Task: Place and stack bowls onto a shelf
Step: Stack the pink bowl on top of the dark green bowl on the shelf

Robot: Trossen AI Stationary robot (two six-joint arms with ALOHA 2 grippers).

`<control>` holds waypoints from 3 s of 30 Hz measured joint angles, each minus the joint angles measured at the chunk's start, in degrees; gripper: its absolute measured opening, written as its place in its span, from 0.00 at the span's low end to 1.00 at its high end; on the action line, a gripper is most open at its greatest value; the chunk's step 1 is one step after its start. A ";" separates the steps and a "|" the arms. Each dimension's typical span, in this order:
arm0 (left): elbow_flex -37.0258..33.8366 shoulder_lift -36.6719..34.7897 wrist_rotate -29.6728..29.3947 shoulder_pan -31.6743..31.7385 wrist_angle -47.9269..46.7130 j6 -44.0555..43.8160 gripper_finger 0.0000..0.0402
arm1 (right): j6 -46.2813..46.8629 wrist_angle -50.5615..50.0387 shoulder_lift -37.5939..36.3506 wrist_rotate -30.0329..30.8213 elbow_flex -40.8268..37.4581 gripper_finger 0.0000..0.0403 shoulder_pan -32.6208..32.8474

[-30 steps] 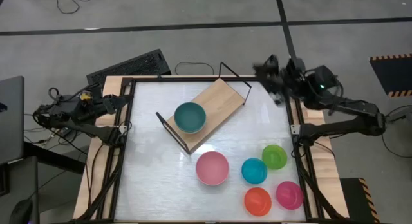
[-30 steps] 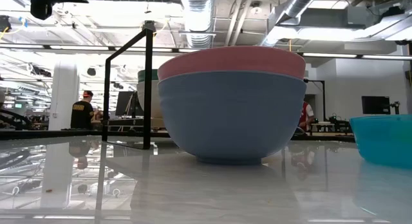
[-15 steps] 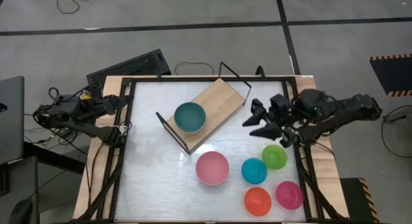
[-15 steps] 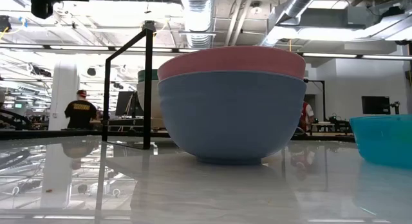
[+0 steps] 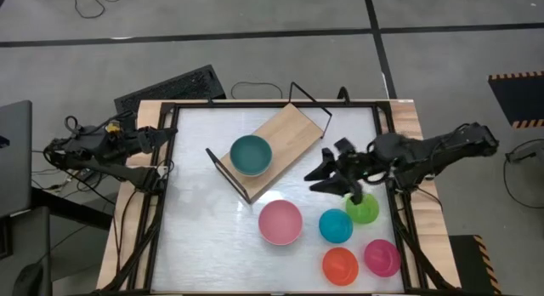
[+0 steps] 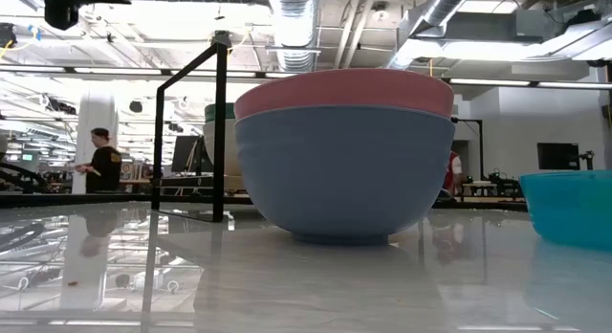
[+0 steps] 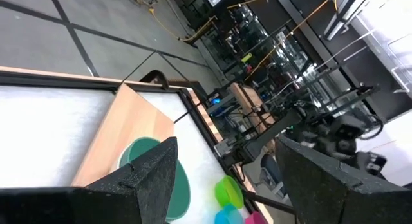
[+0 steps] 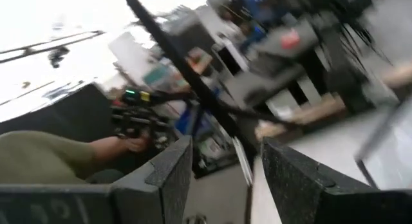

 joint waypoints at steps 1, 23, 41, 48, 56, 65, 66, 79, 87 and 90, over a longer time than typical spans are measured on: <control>0.00 0.00 0.01 0.00 -0.01 0.02 0.61 | 1.71 -0.96 0.91 1.24 0.00 0.53 0.50; 0.00 0.00 6.31 0.00 -3.75 0.53 0.61 | 26.87 -19.21 18.80 9.63 0.00 0.44 3.86; 0.00 0.00 7.66 0.00 -4.76 -0.21 0.61 | 24.36 -33.50 18.80 12.14 0.00 0.40 2.53; 0.00 0.02 7.64 0.00 -6.31 -1.89 0.61 | 24.27 -32.07 22.84 14.30 -0.04 0.40 2.91; 0.00 0.02 8.05 0.00 -6.28 -2.16 0.61 | 24.51 -32.34 29.72 12.87 3.62 0.40 3.32; 0.00 0.02 8.57 0.00 -6.31 -2.16 0.61 | 23.64 -37.65 34.66 13.60 9.26 0.33 4.12; 0.00 0.02 8.56 0.00 -6.36 -2.15 0.61 | 23.71 -38.26 34.94 14.37 10.03 0.30 4.06; 0.00 0.00 8.56 0.00 -7.94 -0.89 0.61 | 23.48 -46.55 36.13 16.11 15.26 0.12 3.93; 0.00 0.00 8.58 0.00 -7.91 -0.84 0.61 | 26.21 -46.89 35.39 15.02 15.26 0.32 3.60; 0.00 0.00 9.10 0.00 -8.35 -0.82 0.61 | 27.94 -47.53 35.44 13.34 15.21 0.40 3.19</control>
